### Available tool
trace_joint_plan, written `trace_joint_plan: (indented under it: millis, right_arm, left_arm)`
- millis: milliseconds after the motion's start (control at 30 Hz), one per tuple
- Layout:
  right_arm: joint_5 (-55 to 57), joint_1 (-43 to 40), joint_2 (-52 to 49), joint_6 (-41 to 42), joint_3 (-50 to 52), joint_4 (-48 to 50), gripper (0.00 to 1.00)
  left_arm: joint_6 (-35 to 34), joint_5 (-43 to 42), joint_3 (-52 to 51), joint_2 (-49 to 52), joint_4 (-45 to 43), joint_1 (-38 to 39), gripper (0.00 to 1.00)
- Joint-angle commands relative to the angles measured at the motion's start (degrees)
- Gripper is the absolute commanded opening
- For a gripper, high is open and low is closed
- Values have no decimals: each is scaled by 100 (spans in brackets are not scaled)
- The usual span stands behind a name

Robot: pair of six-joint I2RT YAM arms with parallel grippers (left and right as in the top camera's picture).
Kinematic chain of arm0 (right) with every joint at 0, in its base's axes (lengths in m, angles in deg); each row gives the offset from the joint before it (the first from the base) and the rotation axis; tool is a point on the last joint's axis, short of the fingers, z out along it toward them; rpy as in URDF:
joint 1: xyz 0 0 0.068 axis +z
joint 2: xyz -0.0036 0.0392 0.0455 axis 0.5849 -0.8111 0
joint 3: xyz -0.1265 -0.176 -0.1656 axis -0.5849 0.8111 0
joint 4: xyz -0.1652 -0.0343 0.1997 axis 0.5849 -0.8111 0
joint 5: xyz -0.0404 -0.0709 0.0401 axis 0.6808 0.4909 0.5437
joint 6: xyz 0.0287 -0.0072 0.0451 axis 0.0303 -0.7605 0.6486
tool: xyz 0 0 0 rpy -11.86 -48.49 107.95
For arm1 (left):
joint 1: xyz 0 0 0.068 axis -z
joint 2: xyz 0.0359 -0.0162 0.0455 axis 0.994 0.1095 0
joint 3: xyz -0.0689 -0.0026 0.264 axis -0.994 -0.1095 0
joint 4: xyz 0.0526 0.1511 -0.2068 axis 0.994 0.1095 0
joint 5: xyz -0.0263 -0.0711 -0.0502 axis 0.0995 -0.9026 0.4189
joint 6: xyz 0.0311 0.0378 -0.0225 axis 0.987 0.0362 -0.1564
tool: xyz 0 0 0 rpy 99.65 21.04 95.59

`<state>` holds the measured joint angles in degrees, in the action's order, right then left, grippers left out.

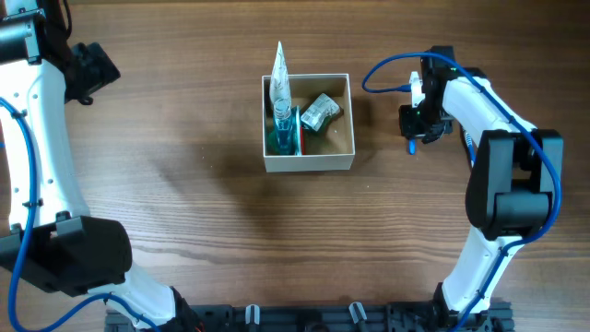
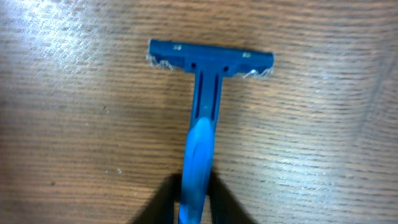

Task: Pack container
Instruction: 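Move the right gripper to the blue razor and grasp it, then carry the razor over the box and release it inside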

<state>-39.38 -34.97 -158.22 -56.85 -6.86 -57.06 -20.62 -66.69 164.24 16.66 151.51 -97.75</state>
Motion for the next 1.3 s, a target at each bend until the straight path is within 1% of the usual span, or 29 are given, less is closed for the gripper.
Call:
trace_joint_plan:
  millis: [0, 167, 267, 333, 433, 500, 533, 567, 733, 867, 933, 1033, 1100, 1200, 1233, 1267]
  right_arm:
    - [-52, -15, -192, 85, -247, -232, 4]
    - [-146, -15, -186, 81, -1043, -927, 4]
    - [-621, -13, -179, 81, -1698, -1484, 4]
    - [-1309, -13, -170, 83, -2210, -1952, 4]
    - [-2634, 48, -131, 85, -2815, -2507, 4]
    - [-3410, 146, -109, 164, -3038, -2669, 4]
    - [-3842, 258, -74, 339, -3106, -2699, 4]
    - [-4033, 369, -42, 511, -3108, -2691, 4]
    - [-3670, 1016, -31, 1963, -3099, -2640, 4]
    - [-3067, 1574, -31, 2946, -3097, -2597, 4]
    - [-2479, 1816, -31, 3528, -3093, -2592, 4]
    - [-1873, 1989, -31, 4068, -3093, -2592, 4]
    - [-1687, 2000, -31, 4293, -3093, -2579, 6]
    - [-1602, 1952, -31, 4286, -3093, -2459, 35]
    - [-1563, 1897, -31, 4256, -3093, -2396, 54]
    - [-1510, 1858, -31, 4258, -3093, -2363, 67]
  left_arm:
    - [-52, -50, -20, 20, -2, -22, 100]
    - [-52, -50, -20, 20, -2, -22, 100]
    - [-52, -50, -20, 20, -2, -22, 100]
    - [-52, -50, -20, 20, -2, -22, 100]
    - [-52, -50, -20, 20, -2, -22, 100]
    - [-50, -50, -20, 20, -2, -22, 100]
    - [-52, -50, -20, 20, -2, -22, 100]
    - [-52, -50, -20, 20, -2, -22, 100]
    - [-52, -50, -20, 20, -2, -22, 100]
    - [-52, -50, -20, 20, -2, -22, 100]
    - [-52, -50, -20, 20, -2, -22, 100]
    - [-52, -50, -20, 20, -2, -22, 100]
    - [-52, -50, -20, 20, -2, -22, 100]
    - [-52, -50, -20, 20, -2, -22, 100]
    - [-52, -50, -20, 20, -2, -22, 100]
    - [-52, -50, -20, 20, -2, -22, 100]
